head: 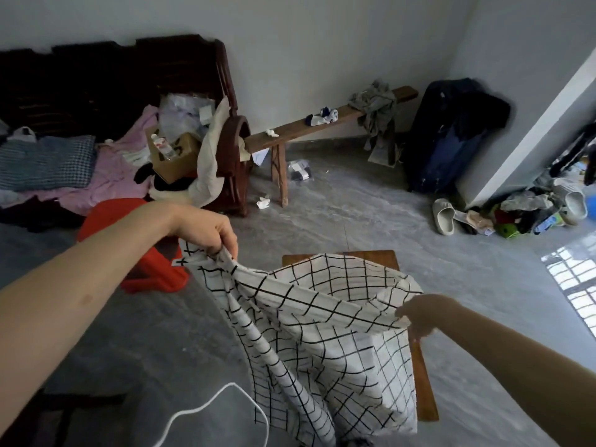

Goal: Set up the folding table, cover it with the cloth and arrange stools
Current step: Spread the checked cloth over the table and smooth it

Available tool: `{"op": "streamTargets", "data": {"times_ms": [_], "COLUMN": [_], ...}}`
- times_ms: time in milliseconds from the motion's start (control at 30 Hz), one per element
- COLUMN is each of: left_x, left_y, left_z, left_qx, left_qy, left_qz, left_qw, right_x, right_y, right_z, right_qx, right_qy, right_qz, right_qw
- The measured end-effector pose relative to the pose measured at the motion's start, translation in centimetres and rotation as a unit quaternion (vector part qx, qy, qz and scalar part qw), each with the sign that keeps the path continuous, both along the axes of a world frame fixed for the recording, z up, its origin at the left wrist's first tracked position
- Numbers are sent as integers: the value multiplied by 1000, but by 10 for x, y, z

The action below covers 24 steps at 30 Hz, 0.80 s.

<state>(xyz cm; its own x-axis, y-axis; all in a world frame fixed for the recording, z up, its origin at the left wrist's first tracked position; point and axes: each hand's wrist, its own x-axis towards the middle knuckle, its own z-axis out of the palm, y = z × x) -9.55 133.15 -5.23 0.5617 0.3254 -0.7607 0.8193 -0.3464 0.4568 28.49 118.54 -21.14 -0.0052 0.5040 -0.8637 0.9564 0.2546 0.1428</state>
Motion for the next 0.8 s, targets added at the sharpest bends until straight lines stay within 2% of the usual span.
{"op": "streamTargets", "data": {"times_ms": [100,300,400,467,567,700,800], "left_x": [-31,-59,-69,-72,-60,-20,7], "left_y": [-9,-27,-25,-18,-6,7,27], "left_z": [-8,-14,-17,-27,-52,-70,-88], "left_qx": [2,1,25,133,280,376,418], "left_qy": [23,18,35,69,94,136,194], "left_qz": [24,71,82,82,93,62,38], "left_qw": [999,997,996,985,951,915,887], "right_x": [22,43,61,80,112,144,157], "right_y": [-22,-62,-65,-63,-41,2,29], "right_z": [-6,-3,19,36,48,56,57], "right_qx": [10,159,239,325,452,460,460], "right_qy": [-57,-107,-95,-70,-28,42,107], "right_qz": [-17,-37,-122,-211,-335,-459,-548], "right_qw": [998,981,959,919,826,759,690]}}
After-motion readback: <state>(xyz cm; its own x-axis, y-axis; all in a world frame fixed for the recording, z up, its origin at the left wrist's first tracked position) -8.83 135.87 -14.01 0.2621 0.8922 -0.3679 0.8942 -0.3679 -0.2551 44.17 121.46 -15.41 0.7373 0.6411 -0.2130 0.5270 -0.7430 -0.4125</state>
